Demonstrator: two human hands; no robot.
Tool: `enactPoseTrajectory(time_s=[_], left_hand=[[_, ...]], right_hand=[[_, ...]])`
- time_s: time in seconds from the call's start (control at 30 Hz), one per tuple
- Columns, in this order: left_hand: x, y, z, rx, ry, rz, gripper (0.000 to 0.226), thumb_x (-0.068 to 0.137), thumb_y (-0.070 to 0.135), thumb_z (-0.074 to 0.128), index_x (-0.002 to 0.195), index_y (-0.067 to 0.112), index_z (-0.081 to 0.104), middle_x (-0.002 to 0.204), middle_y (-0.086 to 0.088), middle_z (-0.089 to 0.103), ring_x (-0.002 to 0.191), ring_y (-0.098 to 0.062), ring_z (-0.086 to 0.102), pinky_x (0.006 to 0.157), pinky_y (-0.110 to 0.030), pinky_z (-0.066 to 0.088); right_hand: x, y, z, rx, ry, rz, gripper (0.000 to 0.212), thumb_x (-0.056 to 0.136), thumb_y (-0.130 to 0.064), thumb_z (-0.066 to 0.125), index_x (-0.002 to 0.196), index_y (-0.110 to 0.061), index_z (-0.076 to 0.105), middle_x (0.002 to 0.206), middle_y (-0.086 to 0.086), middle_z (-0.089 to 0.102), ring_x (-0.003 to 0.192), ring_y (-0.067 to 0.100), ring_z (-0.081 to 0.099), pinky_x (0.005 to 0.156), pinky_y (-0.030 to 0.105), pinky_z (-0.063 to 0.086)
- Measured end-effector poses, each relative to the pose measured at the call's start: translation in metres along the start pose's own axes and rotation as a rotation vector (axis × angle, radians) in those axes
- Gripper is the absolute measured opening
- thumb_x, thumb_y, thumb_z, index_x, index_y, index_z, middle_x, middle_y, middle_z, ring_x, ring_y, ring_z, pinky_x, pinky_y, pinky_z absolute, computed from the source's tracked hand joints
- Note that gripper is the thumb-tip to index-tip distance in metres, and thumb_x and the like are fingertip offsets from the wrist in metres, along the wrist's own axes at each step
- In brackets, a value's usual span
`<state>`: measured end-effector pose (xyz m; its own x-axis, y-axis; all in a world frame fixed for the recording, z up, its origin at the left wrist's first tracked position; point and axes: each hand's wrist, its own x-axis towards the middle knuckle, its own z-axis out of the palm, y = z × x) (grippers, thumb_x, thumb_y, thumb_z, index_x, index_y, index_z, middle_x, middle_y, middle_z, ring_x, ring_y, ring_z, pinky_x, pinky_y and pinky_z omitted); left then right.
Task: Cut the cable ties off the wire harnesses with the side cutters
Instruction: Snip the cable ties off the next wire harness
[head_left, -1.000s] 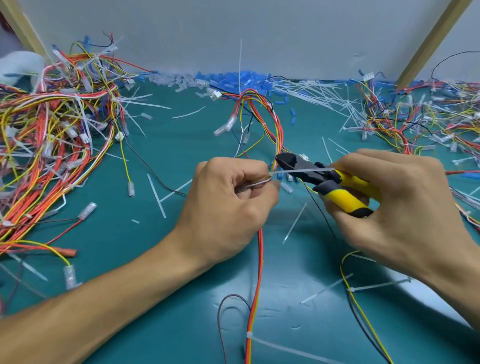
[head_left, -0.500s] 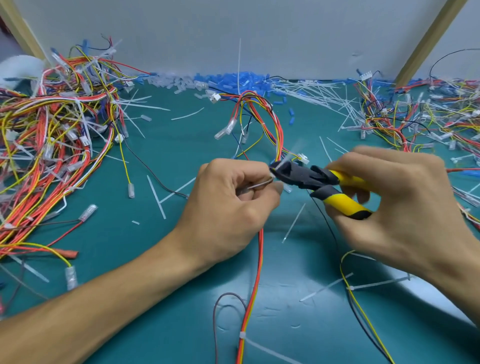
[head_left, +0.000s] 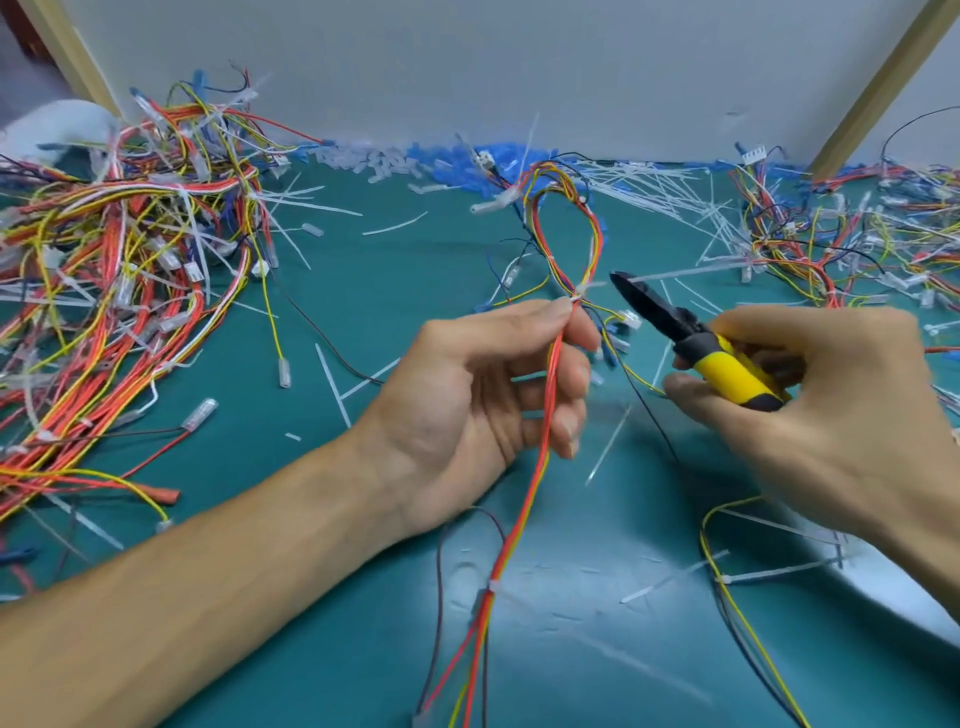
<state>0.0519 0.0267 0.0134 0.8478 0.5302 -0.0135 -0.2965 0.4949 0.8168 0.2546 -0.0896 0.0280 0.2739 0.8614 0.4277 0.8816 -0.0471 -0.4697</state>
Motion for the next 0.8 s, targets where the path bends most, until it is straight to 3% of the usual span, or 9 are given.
enactPoseTrajectory(time_s=[0.1, 0.23, 0.33, 0.5, 0.6, 0.7, 0.8], left_hand=[[0.0000, -0.0014, -0.0009, 0.061, -0.027, 0.028, 0.019, 0.093, 0.020, 0.059, 0.082, 0.010, 0.071, 0.064, -0.005, 0.063, 0.040, -0.015, 0.055, 0.046, -0.027, 0.052], [0.0007, 0.0000, -0.0020, 0.111, -0.049, 0.071, 0.024, 0.095, 0.018, 0.056, 0.078, 0.007, 0.070, 0.061, -0.010, 0.066, 0.034, -0.015, 0.056, 0.044, -0.029, 0.055], [0.0008, 0.0006, -0.0021, 0.142, -0.012, 0.104, 0.025, 0.093, 0.018, 0.057, 0.074, 0.009, 0.070, 0.060, -0.011, 0.067, 0.033, -0.016, 0.056, 0.041, -0.028, 0.053], [0.0002, 0.0013, -0.0025, 0.213, 0.036, 0.178, 0.022, 0.091, 0.015, 0.061, 0.074, 0.004, 0.070, 0.056, -0.015, 0.064, 0.029, -0.018, 0.051, 0.041, -0.027, 0.051], [-0.0003, 0.0002, -0.0023, 0.317, 0.065, 0.247, 0.020, 0.091, 0.009, 0.064, 0.075, -0.002, 0.067, 0.054, -0.020, 0.062, 0.026, -0.022, 0.050, 0.040, -0.026, 0.049], [-0.0013, -0.0028, -0.0014, 0.372, 0.072, 0.275, 0.021, 0.092, 0.005, 0.064, 0.076, -0.009, 0.063, 0.054, -0.021, 0.062, 0.026, -0.023, 0.049, 0.040, -0.028, 0.049], [-0.0018, -0.0042, -0.0012, 0.379, 0.053, 0.260, 0.022, 0.092, 0.004, 0.064, 0.077, -0.012, 0.061, 0.054, -0.022, 0.062, 0.026, -0.024, 0.050, 0.042, -0.030, 0.051]], right_hand=[[0.0001, 0.0005, 0.0004, -0.029, -0.010, -0.047, 0.026, 0.079, -0.038, 0.074, 0.072, -0.016, 0.063, 0.058, 0.010, 0.050, 0.059, 0.037, 0.046, 0.057, 0.046, 0.053], [0.0024, 0.0009, -0.0017, -0.069, 0.005, -0.136, 0.018, 0.079, -0.030, 0.073, 0.074, -0.017, 0.062, 0.061, 0.000, 0.049, 0.066, 0.024, 0.045, 0.061, 0.041, 0.045], [0.0021, 0.0033, -0.0049, -0.060, -0.004, -0.114, 0.026, 0.080, -0.029, 0.070, 0.067, -0.010, 0.057, 0.058, 0.010, 0.039, 0.061, 0.030, 0.035, 0.051, 0.043, 0.043], [0.0035, 0.0017, -0.0089, -0.107, -0.003, -0.187, 0.016, 0.079, -0.027, 0.073, 0.073, -0.021, 0.059, 0.061, -0.003, 0.048, 0.065, 0.017, 0.048, 0.061, 0.039, 0.046], [0.0041, 0.0039, -0.0093, -0.124, -0.001, -0.179, 0.024, 0.080, -0.029, 0.072, 0.066, -0.018, 0.055, 0.058, 0.004, 0.042, 0.059, 0.030, 0.041, 0.052, 0.043, 0.044], [0.0029, 0.0017, -0.0079, -0.129, -0.033, -0.204, 0.011, 0.080, -0.029, 0.072, 0.084, -0.020, 0.070, 0.073, -0.004, 0.058, 0.065, 0.023, 0.056, 0.060, 0.041, 0.048], [0.0030, 0.0007, -0.0059, -0.136, -0.046, -0.196, 0.022, 0.081, -0.035, 0.071, 0.098, -0.021, 0.074, 0.083, -0.006, 0.062, 0.073, 0.022, 0.062, 0.067, 0.041, 0.051]])
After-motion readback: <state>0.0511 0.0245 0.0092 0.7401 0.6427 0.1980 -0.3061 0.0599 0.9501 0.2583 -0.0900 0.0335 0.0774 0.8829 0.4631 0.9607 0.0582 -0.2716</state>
